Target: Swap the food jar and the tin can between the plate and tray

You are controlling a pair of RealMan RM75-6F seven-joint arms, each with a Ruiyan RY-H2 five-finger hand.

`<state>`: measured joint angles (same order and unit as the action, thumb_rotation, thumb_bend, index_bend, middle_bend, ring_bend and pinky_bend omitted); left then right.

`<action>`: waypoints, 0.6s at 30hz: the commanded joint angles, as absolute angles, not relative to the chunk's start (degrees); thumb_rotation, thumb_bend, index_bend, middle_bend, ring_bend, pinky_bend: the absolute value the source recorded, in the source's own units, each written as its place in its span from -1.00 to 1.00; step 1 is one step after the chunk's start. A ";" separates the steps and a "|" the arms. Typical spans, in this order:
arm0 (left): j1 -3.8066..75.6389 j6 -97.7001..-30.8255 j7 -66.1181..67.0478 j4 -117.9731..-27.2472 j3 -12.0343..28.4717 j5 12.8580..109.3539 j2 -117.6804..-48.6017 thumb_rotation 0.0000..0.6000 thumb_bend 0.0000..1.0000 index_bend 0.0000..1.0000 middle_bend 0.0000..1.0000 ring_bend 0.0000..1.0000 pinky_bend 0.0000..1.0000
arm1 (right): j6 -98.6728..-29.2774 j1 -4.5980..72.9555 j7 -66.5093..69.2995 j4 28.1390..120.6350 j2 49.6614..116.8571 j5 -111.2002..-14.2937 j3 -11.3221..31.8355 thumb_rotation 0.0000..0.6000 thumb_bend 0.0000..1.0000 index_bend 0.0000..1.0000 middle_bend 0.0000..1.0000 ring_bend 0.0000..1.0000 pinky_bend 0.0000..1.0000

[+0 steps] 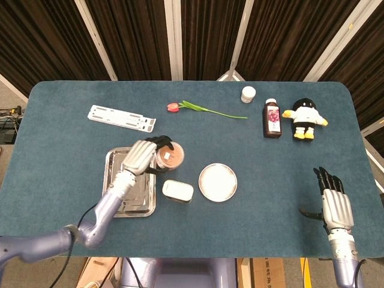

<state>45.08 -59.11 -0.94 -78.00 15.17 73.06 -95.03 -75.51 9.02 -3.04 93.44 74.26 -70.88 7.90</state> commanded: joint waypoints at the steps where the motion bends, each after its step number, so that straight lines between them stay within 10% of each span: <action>1: 41.97 -62.44 -3.17 -81.28 13.25 76.48 -90.48 1.00 -0.01 -0.21 -0.19 -0.42 -0.35 | -75.52 9.00 -3.04 93.61 74.25 -71.01 7.81 1.00 -0.99 -1.00 -0.96 -0.82 -1.00; 18: 32.95 -69.30 -28.25 -70.00 2.28 88.45 -85.32 1.00 -0.04 -0.23 -0.20 -0.42 -0.38 | -75.77 9.00 -4.52 94.12 74.79 -70.49 7.82 1.00 -0.99 -1.00 -0.96 -0.82 -1.00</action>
<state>33.95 -68.45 -26.17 -72.00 3.80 87.09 -85.11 -75.80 8.99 -4.57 94.09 74.78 -70.56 7.78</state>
